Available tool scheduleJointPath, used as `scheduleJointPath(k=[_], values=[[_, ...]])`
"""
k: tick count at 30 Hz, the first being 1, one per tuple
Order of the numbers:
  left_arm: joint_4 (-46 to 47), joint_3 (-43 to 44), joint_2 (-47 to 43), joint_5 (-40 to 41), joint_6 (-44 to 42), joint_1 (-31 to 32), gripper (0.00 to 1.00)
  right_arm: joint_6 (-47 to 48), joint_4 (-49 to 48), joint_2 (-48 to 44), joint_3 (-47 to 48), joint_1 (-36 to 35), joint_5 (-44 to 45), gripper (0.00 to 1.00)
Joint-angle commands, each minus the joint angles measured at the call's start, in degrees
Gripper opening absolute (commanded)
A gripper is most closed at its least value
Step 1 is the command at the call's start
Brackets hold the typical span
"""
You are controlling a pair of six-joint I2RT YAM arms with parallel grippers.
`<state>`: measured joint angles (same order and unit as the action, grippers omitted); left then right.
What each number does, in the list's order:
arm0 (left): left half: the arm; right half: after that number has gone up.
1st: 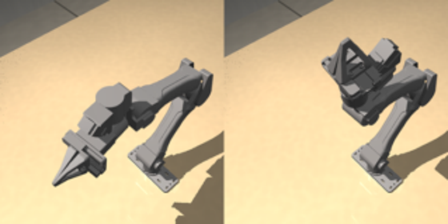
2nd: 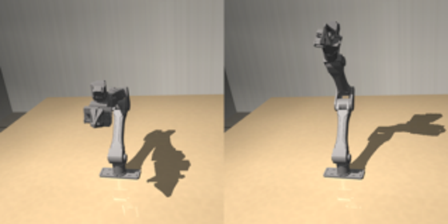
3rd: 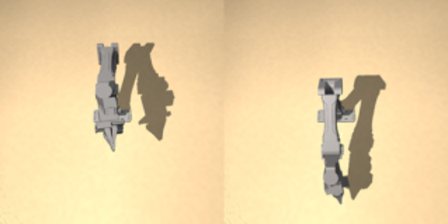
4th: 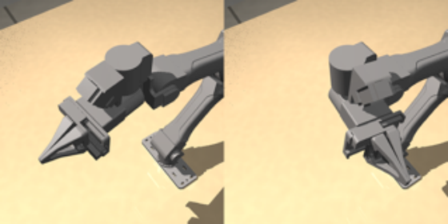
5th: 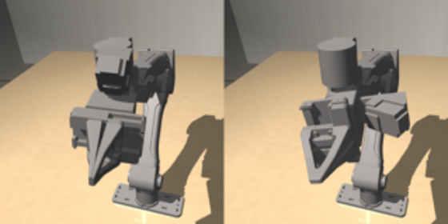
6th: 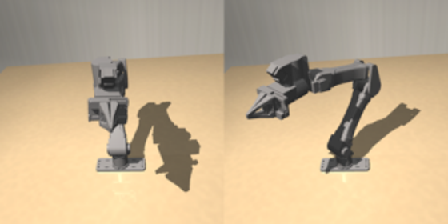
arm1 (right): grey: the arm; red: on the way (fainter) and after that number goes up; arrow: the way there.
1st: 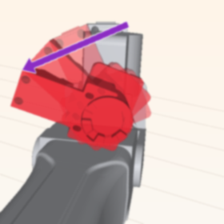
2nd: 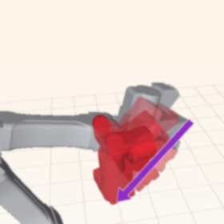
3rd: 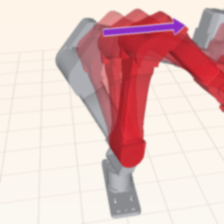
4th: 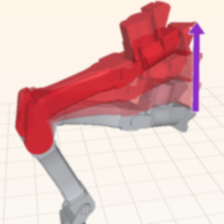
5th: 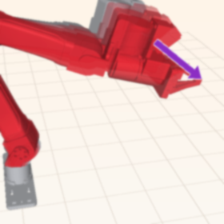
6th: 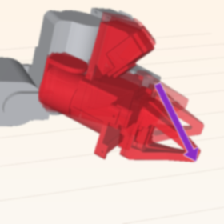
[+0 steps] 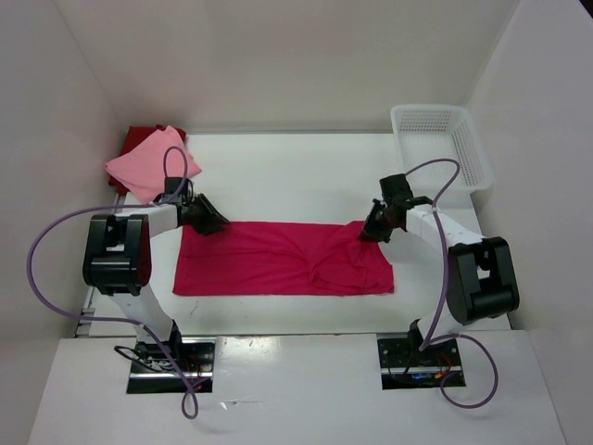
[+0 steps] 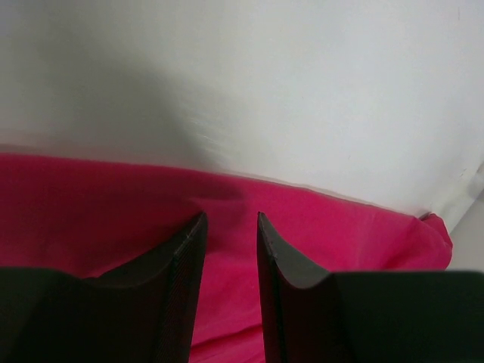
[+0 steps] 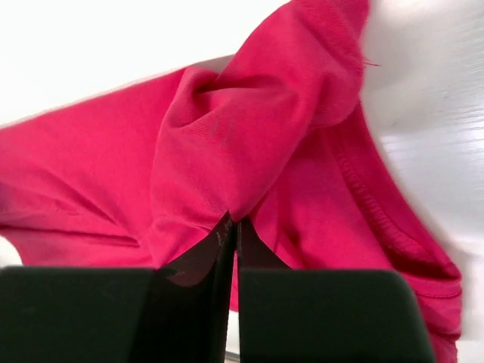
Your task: Fold and stack the t-shirts
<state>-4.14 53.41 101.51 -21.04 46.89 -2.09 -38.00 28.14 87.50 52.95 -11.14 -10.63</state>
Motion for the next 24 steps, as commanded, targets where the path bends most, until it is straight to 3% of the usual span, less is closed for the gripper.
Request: scheduleJointPath(k=[1, 12, 13, 17, 20, 24], values=[[1.51, 1.61, 1.49, 1.09, -0.58, -0.64, 0.40, -0.32, 0.07, -0.32, 0.05, 1.28, 4.12, 0.04], [0.98, -0.23, 2.11, 1.61, -0.05, -5.73, 0.40, 2.67, 3.24, 8.01, -0.39, 7.62, 12.40, 0.04], [0.98, -0.23, 2.11, 1.00, -0.05, -5.73, 0.40, 3.28, 3.24, 8.64, 0.13, 7.62, 11.87, 0.06], [1.51, -0.85, -0.25, -0.06, 1.00, -5.73, 0.40, 3.28, 1.92, 7.77, 0.14, 7.62, 9.14, 0.42], [0.98, -0.85, -2.72, -0.58, 1.01, -5.73, 0.40, 3.28, 2.45, 4.79, 0.83, 7.62, 8.52, 0.51], [-0.86, -0.32, -8.24, -0.58, -0.04, -5.73, 0.40, 3.28, 5.34, -1.53, 3.03, 7.62, 7.47, 0.53]])
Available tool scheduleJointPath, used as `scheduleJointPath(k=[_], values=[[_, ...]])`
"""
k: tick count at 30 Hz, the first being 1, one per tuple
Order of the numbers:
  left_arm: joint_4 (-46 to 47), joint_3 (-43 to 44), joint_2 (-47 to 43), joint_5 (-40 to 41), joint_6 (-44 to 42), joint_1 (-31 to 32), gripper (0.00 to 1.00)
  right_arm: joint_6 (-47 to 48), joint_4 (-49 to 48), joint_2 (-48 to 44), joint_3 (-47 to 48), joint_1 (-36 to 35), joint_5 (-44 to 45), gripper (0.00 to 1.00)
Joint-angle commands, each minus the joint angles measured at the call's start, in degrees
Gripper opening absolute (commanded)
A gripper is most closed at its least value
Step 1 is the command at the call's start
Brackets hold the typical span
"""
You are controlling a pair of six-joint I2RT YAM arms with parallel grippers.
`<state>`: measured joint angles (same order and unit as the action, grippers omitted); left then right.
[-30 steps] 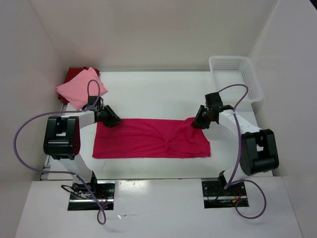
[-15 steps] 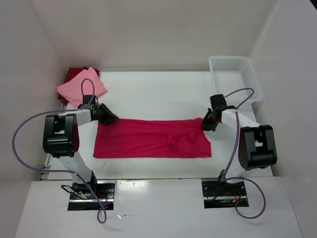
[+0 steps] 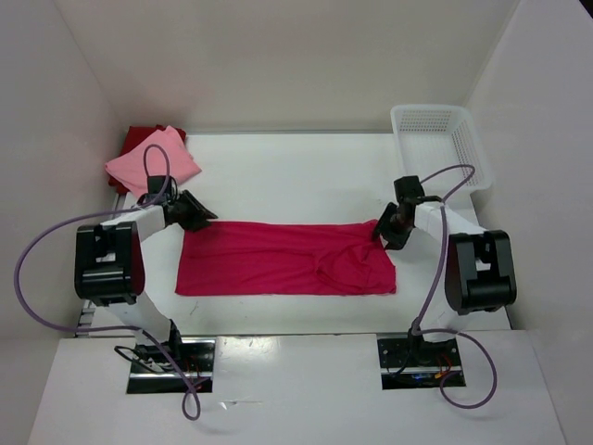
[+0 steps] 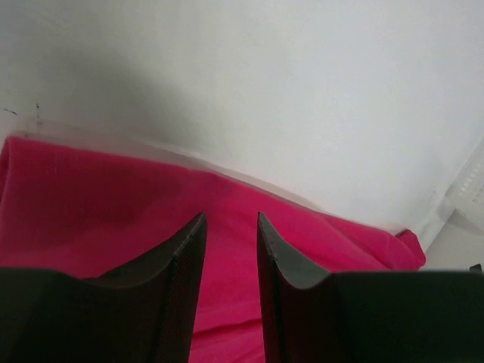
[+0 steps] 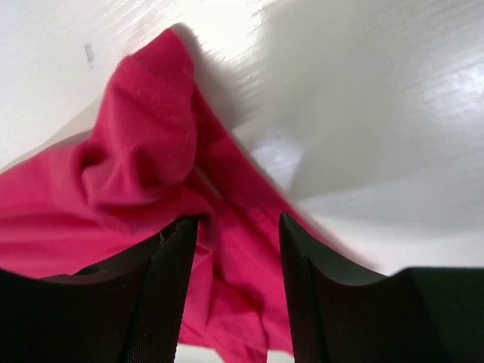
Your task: Fold and stack the t-shirts
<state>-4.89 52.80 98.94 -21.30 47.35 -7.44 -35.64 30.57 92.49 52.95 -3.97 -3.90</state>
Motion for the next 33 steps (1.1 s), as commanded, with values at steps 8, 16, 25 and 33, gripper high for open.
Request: scheduleJointPath(k=[8, 16, 25, 33], values=[[-2.84, 1.96, -9.73, 1.88, -2.97, 9.27, 0.40, 0.22, 5.12, -13.56, 2.51, -2.70, -1.20, 0.44], [-1.71, 6.17, -5.78, 1.01, -2.27, 27.11, 0.40, -3.21, 1.61, -9.61, -0.48, -11.23, -4.62, 0.03], [-0.56, 19.09, 8.54, -7.87, -4.72, 44.09, 0.41, -5.66, -0.95, -3.89, -4.52, -11.24, -0.93, 0.08], [-3.99, 20.94, 13.91, -11.92, -8.59, 46.47, 0.43, -10.85, -0.33, -7.75, -8.39, -11.24, 0.29, 0.08]])
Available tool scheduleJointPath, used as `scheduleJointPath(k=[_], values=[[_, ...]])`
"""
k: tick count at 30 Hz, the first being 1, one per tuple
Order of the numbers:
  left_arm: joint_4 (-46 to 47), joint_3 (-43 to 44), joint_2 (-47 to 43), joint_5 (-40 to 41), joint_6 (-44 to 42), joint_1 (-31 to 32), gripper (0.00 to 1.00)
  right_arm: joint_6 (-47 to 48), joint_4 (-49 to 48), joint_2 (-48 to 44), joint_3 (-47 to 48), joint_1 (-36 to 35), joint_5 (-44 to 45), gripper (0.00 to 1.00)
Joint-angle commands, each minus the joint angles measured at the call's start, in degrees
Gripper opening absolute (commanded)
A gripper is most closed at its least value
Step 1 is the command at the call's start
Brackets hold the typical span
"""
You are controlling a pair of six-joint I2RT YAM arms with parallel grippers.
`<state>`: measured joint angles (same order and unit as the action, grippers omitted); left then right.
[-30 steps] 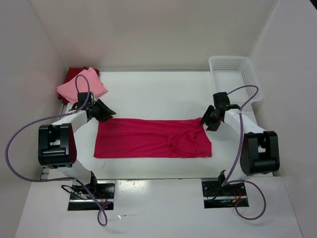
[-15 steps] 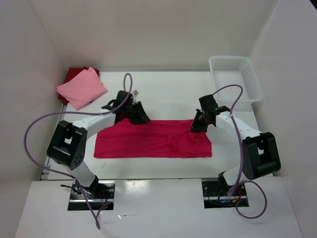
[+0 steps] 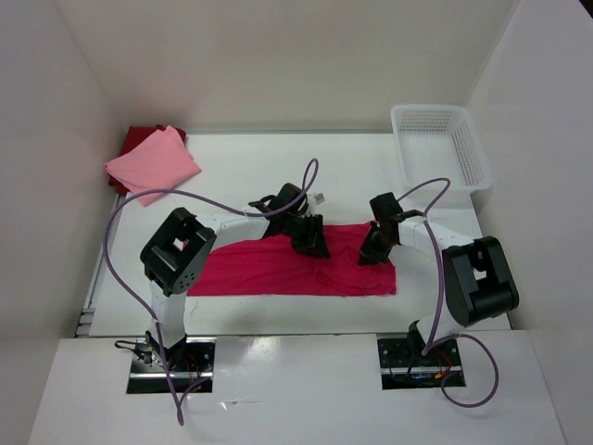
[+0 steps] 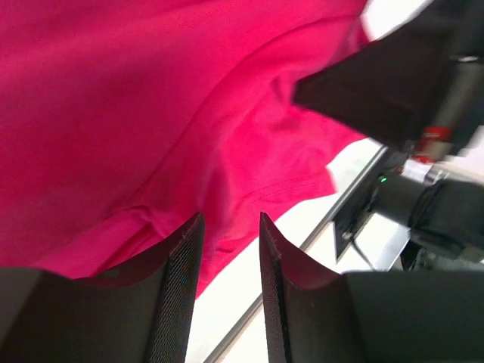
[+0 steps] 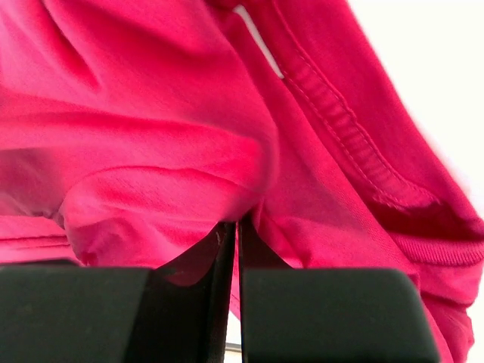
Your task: Fold and stack the t-shirts
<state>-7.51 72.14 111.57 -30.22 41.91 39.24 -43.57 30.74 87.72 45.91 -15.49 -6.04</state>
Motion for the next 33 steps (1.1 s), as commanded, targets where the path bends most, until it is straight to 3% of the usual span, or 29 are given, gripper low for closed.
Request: scheduleJointPath(k=[1, 4, 9, 14, 18, 23, 29, 33], values=[[-2.07, 1.60, 1.98, -3.70, -3.93, 0.30, 0.43, -2.92, -0.51, -3.61, -1.35, 0.80, 2.44, 0.08], [-2.69, 0.37, 3.12, -4.94, -5.43, 0.92, 0.43, -3.54, 0.63, -5.01, -0.39, 1.60, 3.06, 0.10], [-4.70, -2.08, 4.27, -5.64, -7.54, 2.06, 0.44, 0.15, 1.16, -5.02, 5.84, 4.93, 2.10, 0.27], [-7.34, -3.23, 4.80, -5.64, -10.09, 2.06, 0.44, 2.18, -2.96, 1.37, 12.18, 5.64, 2.43, 0.28], [-8.14, -4.46, 4.80, -5.03, -11.76, 2.06, 0.44, 3.49, -5.25, 7.80, 15.61, 6.17, 3.05, 0.35], [-8.14, -6.30, 2.87, -4.41, -11.76, 2.06, 0.44, 3.49, -5.78, 12.47, 16.76, 7.22, 5.69, 0.35], [-5.85, -7.97, 0.23, -5.99, -11.76, 2.06, 0.50, 3.49, -5.78, 13.53, 17.80, 8.37, 8.68, 0.22], [-6.99, -6.93, -3.37, -4.68, -12.99, 2.06, 0.54, 4.81, -5.09, 6.18, 18.51, 8.37, 7.98, 0.27]])
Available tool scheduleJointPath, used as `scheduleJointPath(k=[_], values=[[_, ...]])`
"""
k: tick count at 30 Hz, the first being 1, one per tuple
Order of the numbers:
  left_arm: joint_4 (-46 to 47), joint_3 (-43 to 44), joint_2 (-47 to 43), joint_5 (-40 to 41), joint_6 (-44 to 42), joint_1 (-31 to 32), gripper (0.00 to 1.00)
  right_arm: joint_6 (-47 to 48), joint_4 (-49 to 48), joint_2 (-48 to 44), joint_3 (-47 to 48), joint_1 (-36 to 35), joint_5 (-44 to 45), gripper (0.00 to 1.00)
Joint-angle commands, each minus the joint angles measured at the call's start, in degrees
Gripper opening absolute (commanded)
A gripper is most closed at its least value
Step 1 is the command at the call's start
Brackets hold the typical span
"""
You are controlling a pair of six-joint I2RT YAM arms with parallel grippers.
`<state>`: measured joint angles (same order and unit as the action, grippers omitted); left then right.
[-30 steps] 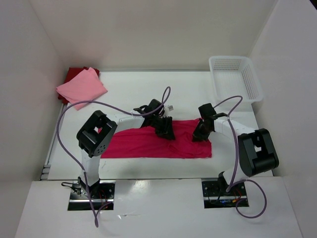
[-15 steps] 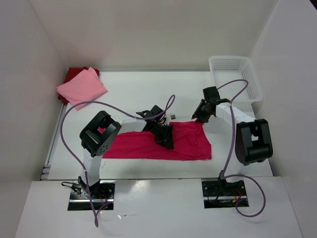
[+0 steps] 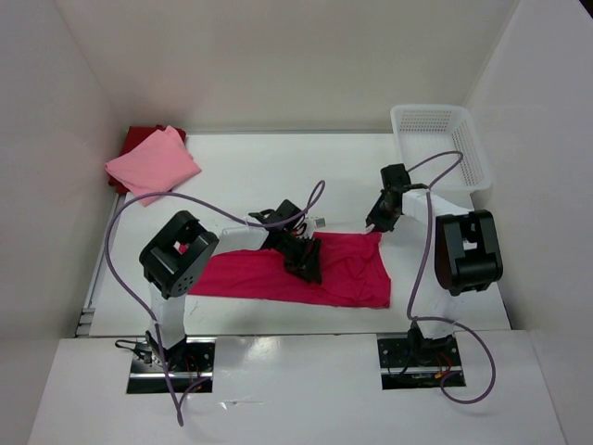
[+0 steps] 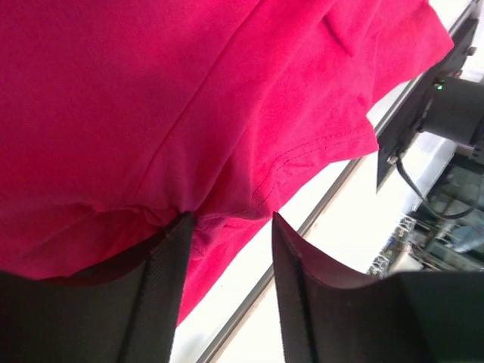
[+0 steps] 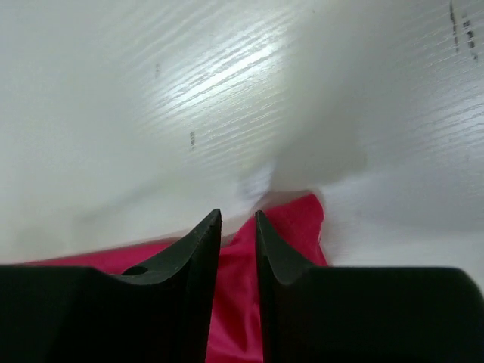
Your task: Fold and stack the t-shirts
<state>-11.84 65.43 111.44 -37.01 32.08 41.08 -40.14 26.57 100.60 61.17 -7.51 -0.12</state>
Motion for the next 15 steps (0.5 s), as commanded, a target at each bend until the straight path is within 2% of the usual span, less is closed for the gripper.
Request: scheduleJointPath(k=[1, 2, 3, 7, 8, 9, 12, 14, 15], values=[[-2.67, 0.40, -4.72, 2.82, -3.16, 0.23, 0.56, 1.90, -0.21, -8.12, 4.13, 0.39, 2.05, 0.31], [-2.67, 1.10, -5.35, 3.35, -3.16, 0.23, 0.56, 2.43, 0.67, -9.53, 4.14, 0.39, 1.53, 0.39], [-2.67, 1.89, -5.88, 3.35, -2.55, 0.23, 0.56, 2.44, 1.64, -10.76, 4.14, 0.39, 0.57, 0.42], [-4.94, 5.05, -6.58, 3.88, -1.84, 0.23, 0.56, 2.44, 5.95, -16.38, -0.51, 0.39, -3.65, 0.45], [-5.91, 5.06, -6.58, 4.66, -1.84, 0.23, 0.56, 1.65, 5.95, -17.70, -4.26, 0.39, -4.62, 0.45], [-8.01, 5.06, -6.58, 7.98, -1.84, 0.23, 0.54, 1.12, 5.95, -18.93, -6.13, 0.39, -6.28, 0.36], [-8.91, 2.53, -10.08, 14.49, -3.25, 0.23, 0.52, -0.28, 5.95, -22.46, -11.94, 0.39, -8.49, 0.19], [-8.91, 1.20, -11.41, 16.18, -4.38, 0.23, 0.52, -0.29, 5.95, -23.08, -14.23, -0.14, -8.49, 0.19], [-8.91, 0.67, -12.20, 16.18, -4.39, 0.23, 0.52, -0.81, 5.95, -23.08, -14.23, -0.14, -9.19, 0.22]])
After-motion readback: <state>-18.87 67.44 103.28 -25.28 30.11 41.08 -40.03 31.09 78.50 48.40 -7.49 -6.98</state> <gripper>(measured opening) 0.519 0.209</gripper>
